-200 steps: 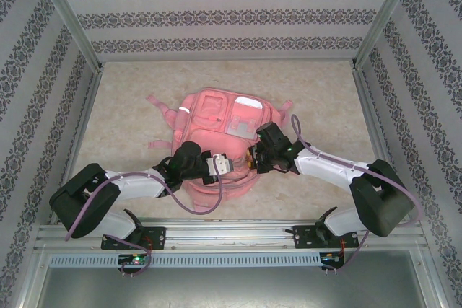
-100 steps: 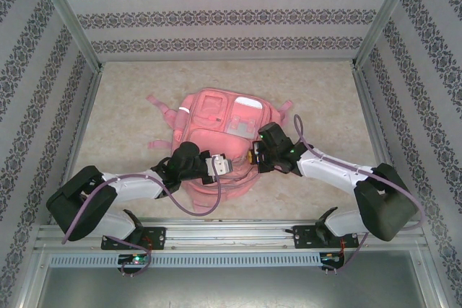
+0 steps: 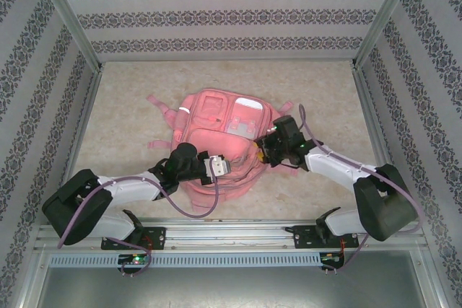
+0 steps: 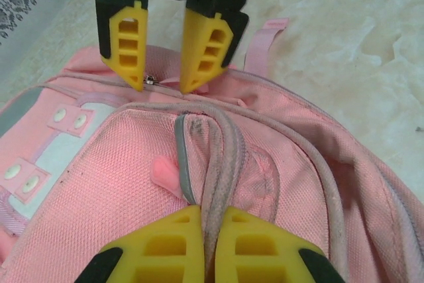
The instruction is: Pack books, pencil case, and school supplies into a backpack
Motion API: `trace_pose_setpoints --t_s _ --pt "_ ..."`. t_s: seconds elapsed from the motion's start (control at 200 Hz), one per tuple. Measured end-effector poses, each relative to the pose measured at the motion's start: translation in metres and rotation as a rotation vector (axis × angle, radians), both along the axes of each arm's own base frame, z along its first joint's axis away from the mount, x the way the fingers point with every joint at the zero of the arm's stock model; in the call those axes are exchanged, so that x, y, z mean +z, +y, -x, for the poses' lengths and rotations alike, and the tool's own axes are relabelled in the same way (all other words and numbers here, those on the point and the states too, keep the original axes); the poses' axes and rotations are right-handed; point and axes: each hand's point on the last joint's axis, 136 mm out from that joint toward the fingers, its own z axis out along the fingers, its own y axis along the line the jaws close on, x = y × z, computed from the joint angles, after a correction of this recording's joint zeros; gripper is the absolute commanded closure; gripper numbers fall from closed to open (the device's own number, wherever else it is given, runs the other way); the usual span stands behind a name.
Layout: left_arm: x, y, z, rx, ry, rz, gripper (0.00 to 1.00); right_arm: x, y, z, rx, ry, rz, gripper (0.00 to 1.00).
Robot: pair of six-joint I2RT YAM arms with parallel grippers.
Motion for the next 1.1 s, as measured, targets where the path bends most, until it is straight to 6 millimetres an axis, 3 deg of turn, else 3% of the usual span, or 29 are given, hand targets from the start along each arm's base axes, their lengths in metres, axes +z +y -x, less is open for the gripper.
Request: trace_pose_setpoints --t_s 0.145,0.265,0.37,0.495,0.719,0.894,1.099 --pt "0.005 0.000 0.002 -0.014 0.002 0.014 1.00 0.033 0.002 -0.004 0.501 -0.387 0.238 0.58" --pt "0.005 0.003 0.001 -0.024 0.016 0.026 1.00 0.055 0.007 0.017 0.929 -0.754 0.403 0.63" --pt "0.005 0.005 0.001 -0.040 0.033 0.037 1.00 0.051 0.006 0.041 1.235 -1.012 0.514 0.64" --pt "0.005 0.006 0.003 -0.058 0.053 0.044 1.00 0.032 0.006 0.070 1.529 -1.207 0.526 0.64" --pt "0.004 0.006 0.006 -0.076 0.065 0.052 1.00 0.021 0.017 0.065 1.663 -1.383 0.517 0.64" --pt "0.005 0.006 0.006 -0.073 0.075 0.062 1.00 0.011 0.020 0.053 1.664 -1.390 0.524 0.65" --pt "0.005 0.004 0.005 -0.073 0.082 0.070 1.00 0.014 0.023 0.044 1.656 -1.410 0.556 0.63"
